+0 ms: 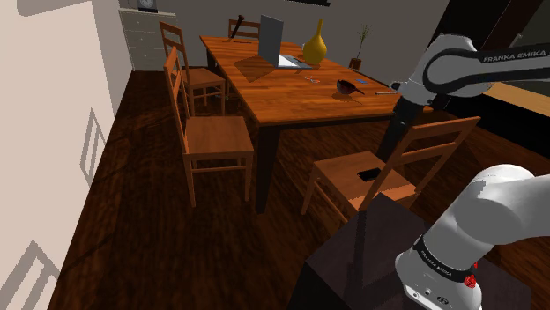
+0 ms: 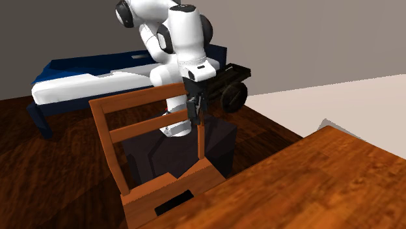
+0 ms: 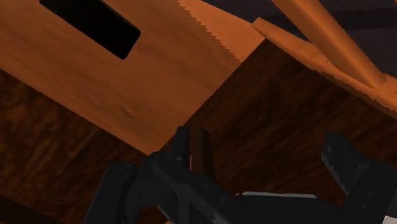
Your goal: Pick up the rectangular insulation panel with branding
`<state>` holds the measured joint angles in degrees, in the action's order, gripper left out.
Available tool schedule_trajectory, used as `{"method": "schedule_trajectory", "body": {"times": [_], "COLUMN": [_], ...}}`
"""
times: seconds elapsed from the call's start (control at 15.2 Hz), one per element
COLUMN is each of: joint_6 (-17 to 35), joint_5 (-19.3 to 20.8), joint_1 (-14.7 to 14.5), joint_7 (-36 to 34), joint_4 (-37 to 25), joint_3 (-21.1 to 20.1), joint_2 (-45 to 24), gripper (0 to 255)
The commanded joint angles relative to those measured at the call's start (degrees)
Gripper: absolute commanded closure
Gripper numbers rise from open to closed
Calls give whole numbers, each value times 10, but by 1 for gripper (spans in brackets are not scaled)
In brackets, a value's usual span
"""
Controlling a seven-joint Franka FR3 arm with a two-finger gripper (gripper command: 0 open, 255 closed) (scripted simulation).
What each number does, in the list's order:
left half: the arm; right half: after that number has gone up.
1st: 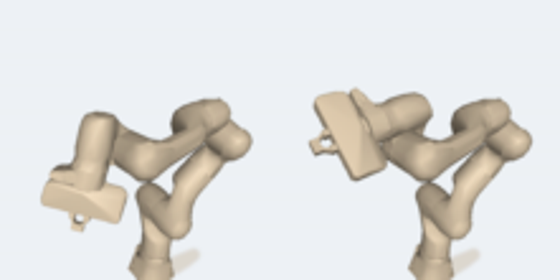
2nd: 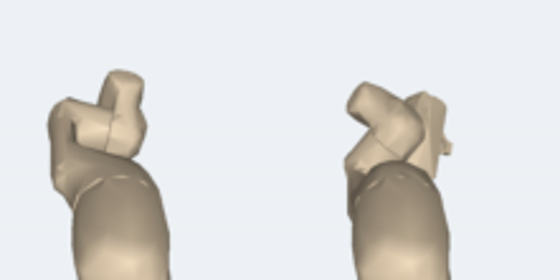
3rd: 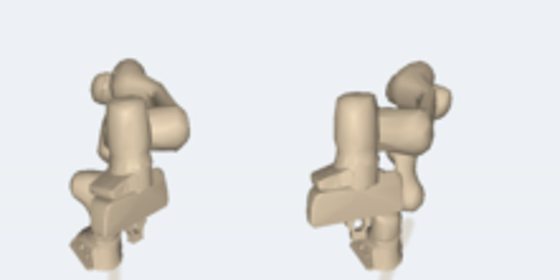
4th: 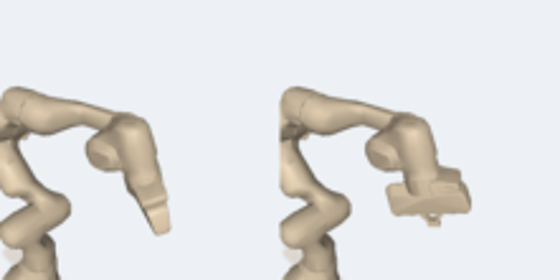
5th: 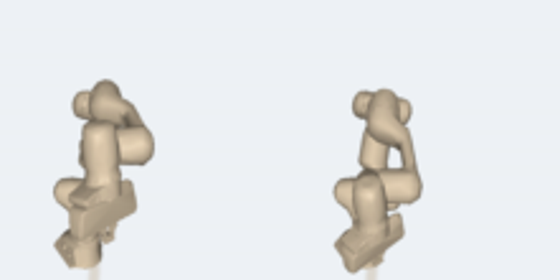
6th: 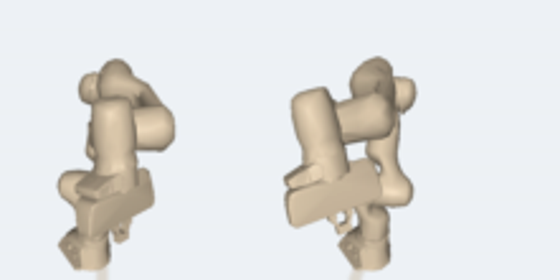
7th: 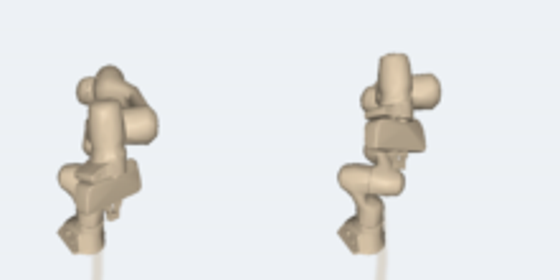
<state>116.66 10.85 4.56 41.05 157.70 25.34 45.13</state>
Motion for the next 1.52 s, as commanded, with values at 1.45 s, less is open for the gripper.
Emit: {"method": "schedule_trajectory", "body": {"times": [1.45], "joint_6": [333], "joint_5": [-402], "joint_1": [-36], "joint_7": [891], "joint_4": [-183], "joint_3": [149], "joint_2": [-662], "gripper": [0]}}
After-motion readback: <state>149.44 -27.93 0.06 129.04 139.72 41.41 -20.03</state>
